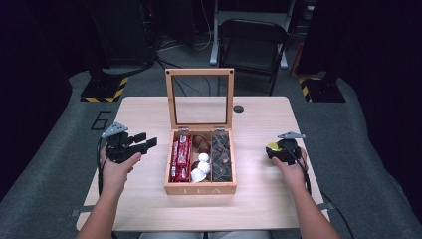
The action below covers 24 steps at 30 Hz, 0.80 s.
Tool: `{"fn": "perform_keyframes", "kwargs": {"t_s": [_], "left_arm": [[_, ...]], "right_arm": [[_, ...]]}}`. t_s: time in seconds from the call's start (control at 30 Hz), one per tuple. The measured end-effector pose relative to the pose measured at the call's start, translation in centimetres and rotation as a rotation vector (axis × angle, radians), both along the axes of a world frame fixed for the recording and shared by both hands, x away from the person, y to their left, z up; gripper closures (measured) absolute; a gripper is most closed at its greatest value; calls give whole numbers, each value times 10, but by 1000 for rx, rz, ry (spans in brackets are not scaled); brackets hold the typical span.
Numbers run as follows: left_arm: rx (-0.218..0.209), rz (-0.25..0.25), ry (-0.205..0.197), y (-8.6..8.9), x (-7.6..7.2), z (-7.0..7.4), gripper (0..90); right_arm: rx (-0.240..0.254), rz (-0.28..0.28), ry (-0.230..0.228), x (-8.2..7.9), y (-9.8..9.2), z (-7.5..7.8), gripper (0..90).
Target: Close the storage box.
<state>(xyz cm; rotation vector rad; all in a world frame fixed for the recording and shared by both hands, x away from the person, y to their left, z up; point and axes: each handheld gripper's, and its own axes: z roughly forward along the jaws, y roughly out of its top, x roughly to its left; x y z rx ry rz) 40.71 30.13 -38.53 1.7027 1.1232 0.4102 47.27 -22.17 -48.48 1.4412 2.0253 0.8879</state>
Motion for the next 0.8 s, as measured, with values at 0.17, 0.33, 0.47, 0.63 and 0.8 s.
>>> {"fn": "perform_keyframes", "kwargs": {"t_s": [0.17, 0.33, 0.47, 0.63, 0.8], "left_arm": [[-1, 2, -1, 0, 0, 0, 448], [0, 2, 0, 1, 0, 0, 448], [0, 5, -1, 2, 0, -1, 448], [-1, 6, -1, 2, 0, -1, 448], [3, 3, 7, 1, 1, -3, 448]], "right_arm": [[9, -42, 7, -3, -12, -6, 375], [-9, -62, 13, -4, -18, -11, 375], [1, -69, 13, -6, -20, -13, 375], [32, -77, 6, -7, -23, -16, 360], [19, -70, 35, -7, -24, -22, 305]]}}
